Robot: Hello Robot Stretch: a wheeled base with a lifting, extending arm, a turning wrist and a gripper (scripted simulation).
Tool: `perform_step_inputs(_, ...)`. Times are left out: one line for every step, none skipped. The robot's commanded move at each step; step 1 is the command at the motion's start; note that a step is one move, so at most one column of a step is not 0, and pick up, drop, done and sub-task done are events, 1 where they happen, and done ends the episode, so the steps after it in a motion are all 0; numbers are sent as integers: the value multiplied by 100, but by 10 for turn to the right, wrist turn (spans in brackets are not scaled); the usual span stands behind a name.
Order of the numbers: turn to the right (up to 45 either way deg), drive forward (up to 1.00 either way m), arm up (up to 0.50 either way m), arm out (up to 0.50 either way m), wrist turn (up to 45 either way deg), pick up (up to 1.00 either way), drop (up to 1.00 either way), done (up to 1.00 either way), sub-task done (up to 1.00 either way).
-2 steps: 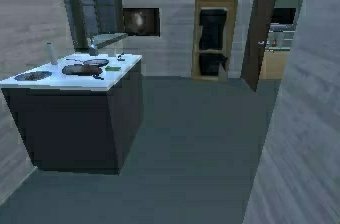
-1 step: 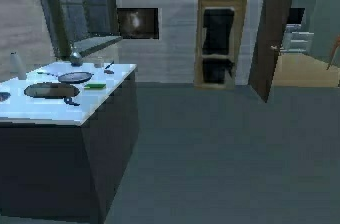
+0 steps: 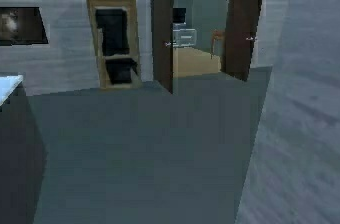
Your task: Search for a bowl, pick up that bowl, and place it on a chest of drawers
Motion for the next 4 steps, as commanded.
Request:
perform_step_inputs(0, 80, 0, 0, 0, 0, 0, 0, 0)
perform_step_inputs(450, 0, 0, 0, 0, 0, 0, 0, 0)
perform_step_inputs(180, 0, 0, 0, 0, 0, 0, 0, 0)
perform_step_inputs(0, 100, 0, 0, 0, 0, 0, 0, 0)
